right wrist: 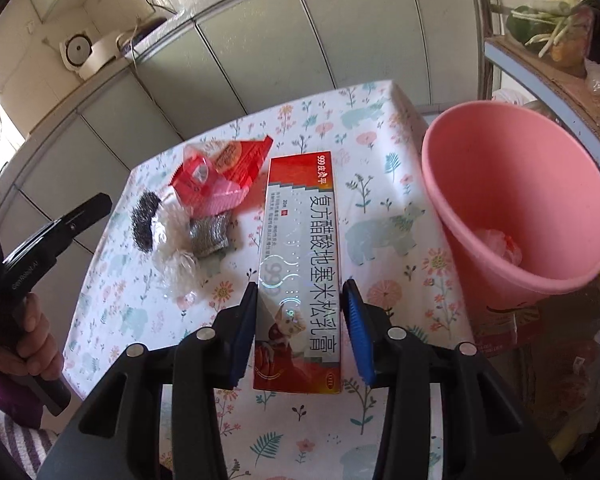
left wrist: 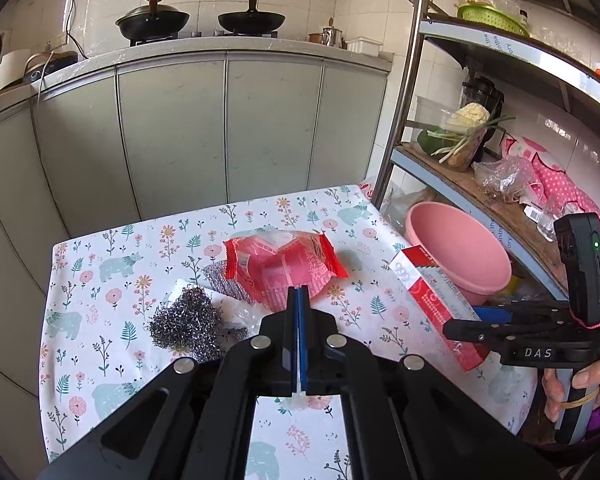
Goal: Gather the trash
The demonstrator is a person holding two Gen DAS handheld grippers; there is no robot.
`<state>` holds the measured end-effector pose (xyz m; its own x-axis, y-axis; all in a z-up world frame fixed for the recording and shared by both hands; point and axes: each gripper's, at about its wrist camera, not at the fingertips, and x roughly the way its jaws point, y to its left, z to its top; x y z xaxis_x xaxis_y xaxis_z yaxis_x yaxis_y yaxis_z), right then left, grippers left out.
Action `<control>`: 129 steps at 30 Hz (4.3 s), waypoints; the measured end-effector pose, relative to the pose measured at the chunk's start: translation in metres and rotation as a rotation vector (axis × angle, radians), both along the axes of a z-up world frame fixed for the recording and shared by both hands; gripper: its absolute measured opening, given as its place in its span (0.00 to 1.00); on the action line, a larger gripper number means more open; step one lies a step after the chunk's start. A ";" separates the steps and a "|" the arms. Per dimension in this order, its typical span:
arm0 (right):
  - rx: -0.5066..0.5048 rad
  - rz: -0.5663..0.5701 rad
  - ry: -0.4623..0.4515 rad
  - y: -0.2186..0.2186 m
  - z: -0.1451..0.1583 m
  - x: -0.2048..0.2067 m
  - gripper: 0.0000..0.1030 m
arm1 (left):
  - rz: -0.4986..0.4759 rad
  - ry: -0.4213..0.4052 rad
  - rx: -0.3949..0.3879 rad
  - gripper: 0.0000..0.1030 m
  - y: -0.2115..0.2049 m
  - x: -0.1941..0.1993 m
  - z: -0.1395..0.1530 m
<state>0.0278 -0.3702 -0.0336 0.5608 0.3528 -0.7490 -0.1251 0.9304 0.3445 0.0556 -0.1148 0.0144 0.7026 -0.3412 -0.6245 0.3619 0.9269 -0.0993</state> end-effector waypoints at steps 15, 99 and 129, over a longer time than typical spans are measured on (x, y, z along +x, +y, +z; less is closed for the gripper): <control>0.050 0.013 -0.015 -0.012 -0.006 -0.010 0.42 | 0.135 0.351 -0.140 0.35 0.010 0.017 -0.050; -0.117 -0.459 -0.094 -0.159 -0.027 0.028 0.43 | -0.303 0.112 0.002 0.48 -0.263 0.081 -0.040; -0.152 -0.297 -0.140 -0.078 0.010 -0.007 0.43 | -0.201 0.035 -0.010 0.50 -0.192 0.027 0.003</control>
<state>0.0211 -0.4481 -0.0236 0.7234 0.0492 -0.6887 0.1225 0.9725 0.1981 0.0828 -0.3070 0.0174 0.5977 -0.4786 -0.6431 0.5356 0.8353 -0.1238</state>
